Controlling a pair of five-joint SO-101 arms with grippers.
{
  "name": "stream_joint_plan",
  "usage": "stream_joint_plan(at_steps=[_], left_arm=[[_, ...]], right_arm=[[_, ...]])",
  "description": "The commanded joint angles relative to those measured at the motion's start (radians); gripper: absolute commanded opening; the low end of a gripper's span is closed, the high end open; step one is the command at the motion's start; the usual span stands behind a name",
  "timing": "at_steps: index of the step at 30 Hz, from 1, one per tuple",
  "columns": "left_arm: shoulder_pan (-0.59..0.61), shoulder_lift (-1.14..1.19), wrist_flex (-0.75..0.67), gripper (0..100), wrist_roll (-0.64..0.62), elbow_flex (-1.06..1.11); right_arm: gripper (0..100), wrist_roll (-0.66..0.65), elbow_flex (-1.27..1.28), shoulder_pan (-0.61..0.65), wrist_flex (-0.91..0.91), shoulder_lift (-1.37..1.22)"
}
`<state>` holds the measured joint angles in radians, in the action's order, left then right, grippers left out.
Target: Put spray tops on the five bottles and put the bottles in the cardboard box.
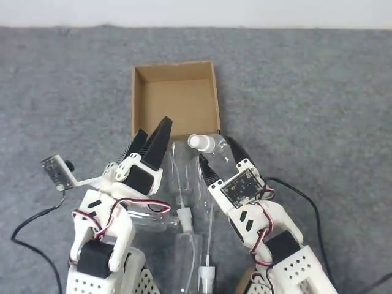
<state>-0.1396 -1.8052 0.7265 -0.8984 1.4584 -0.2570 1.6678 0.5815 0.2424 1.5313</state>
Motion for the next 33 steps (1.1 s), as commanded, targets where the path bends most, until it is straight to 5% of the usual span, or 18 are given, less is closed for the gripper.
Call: stream_joint_plan(at_steps=[1, 18, 33], left_arm=[[-0.048, -0.014, -0.068, 26, -0.003, 0.016], [-0.242, -0.012, -0.061, 26, 0.098, 0.081], [-0.109, -0.02, -0.068, 26, 0.008, 0.015]], right_arm=[[9.0, 0.009, -0.008, 0.021, -0.038, 0.021], [9.0, 0.009, -0.005, 0.024, -0.036, 0.021], [9.0, 0.009, 0.002, 0.019, -0.036, 0.021]])
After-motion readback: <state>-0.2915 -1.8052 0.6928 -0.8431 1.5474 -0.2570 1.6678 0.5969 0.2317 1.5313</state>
